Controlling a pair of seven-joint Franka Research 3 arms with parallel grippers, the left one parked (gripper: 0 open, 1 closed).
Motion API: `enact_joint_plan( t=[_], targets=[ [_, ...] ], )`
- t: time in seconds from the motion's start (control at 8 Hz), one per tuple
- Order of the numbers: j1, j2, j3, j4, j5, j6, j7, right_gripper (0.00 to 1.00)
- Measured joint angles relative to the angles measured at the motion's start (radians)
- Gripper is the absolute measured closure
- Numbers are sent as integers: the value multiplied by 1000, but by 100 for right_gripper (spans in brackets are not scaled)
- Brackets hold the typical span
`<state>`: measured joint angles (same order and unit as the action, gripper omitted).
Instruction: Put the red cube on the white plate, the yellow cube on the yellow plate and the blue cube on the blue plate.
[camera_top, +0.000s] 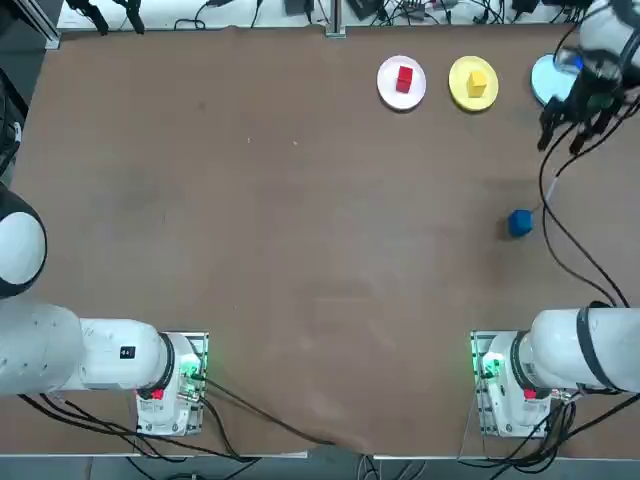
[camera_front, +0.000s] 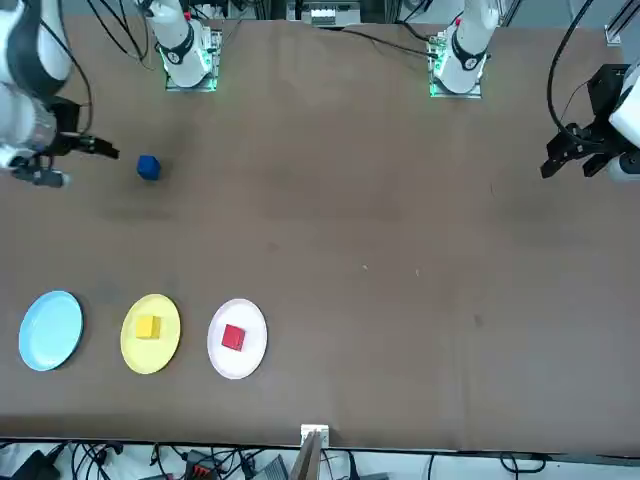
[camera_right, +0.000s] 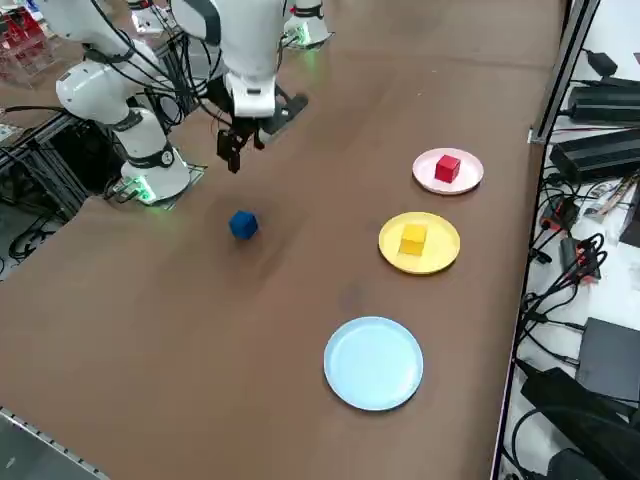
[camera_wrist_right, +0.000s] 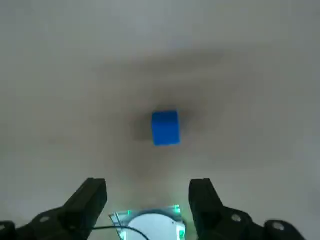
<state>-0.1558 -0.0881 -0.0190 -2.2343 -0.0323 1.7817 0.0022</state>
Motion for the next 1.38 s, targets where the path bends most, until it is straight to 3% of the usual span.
enact_joint_plan(
  t=[0.25, 0.62, 1.38],
  targets=[
    [-10, 10, 0, -156, -5, 155, 0, 0],
    [-38, 16, 0, -303, -7, 401, -35, 0],
    [-89, 80, 2, -414, -7, 634, -94, 0]
  ],
)
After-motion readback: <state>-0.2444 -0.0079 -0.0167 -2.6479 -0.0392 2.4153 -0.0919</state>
